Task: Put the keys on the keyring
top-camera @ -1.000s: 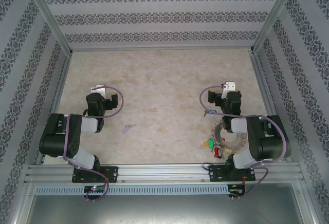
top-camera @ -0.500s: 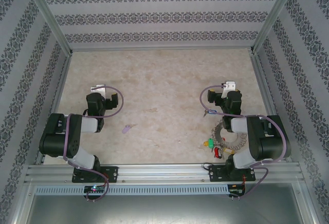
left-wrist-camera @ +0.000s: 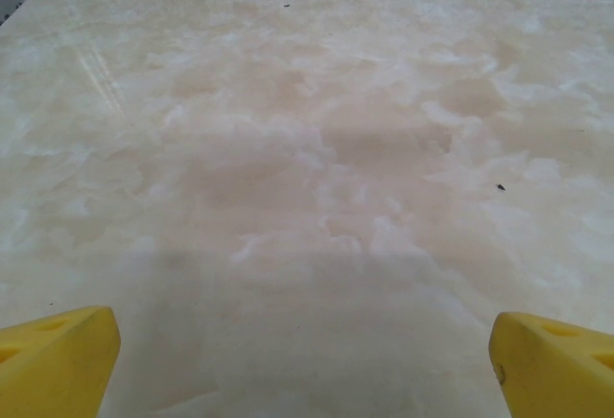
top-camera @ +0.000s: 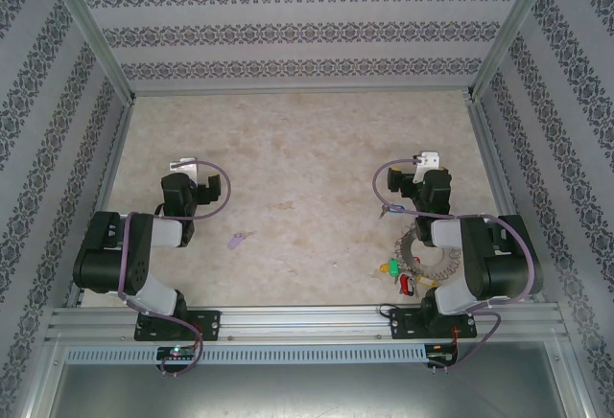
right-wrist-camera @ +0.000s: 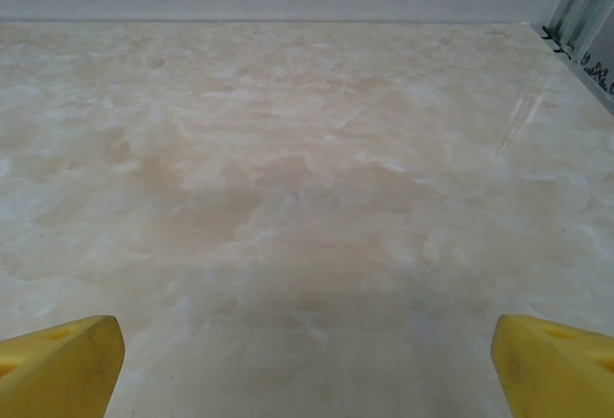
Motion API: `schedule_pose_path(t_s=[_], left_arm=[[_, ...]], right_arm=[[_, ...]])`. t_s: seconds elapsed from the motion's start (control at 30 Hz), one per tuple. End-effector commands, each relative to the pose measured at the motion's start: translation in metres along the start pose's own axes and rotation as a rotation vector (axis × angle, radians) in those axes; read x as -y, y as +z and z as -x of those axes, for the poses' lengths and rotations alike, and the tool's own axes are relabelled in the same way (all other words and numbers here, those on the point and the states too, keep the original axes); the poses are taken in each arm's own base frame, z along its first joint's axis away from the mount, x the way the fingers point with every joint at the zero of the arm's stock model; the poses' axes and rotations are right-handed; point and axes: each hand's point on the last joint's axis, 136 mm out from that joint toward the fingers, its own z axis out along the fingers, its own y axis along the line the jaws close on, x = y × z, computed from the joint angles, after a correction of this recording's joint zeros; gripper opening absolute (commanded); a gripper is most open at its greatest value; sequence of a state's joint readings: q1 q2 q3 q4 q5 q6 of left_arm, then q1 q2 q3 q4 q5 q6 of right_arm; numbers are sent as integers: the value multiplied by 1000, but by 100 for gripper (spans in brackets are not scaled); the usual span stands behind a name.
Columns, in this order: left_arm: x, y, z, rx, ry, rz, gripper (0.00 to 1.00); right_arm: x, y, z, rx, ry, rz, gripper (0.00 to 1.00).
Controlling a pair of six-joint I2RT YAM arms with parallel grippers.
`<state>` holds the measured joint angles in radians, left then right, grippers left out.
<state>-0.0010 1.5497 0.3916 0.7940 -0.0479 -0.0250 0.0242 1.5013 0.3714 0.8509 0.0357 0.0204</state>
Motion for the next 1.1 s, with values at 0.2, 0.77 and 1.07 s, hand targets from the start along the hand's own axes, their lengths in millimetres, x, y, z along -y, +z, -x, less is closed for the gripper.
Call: schedule_pose_path(t_s=[0.2, 0.77, 1.07], left_arm=[[-9, -29, 45, 81, -47, 47, 99], [68, -126, 85, -161, -576, -413, 100], [112, -138, 61, -268, -501, -528, 100]], right_arm=[[14, -22, 44, -36, 93, -107, 98], [5, -140, -16, -550, 734, -195, 83], [-18, -147, -79, -765, 776, -168, 77]])
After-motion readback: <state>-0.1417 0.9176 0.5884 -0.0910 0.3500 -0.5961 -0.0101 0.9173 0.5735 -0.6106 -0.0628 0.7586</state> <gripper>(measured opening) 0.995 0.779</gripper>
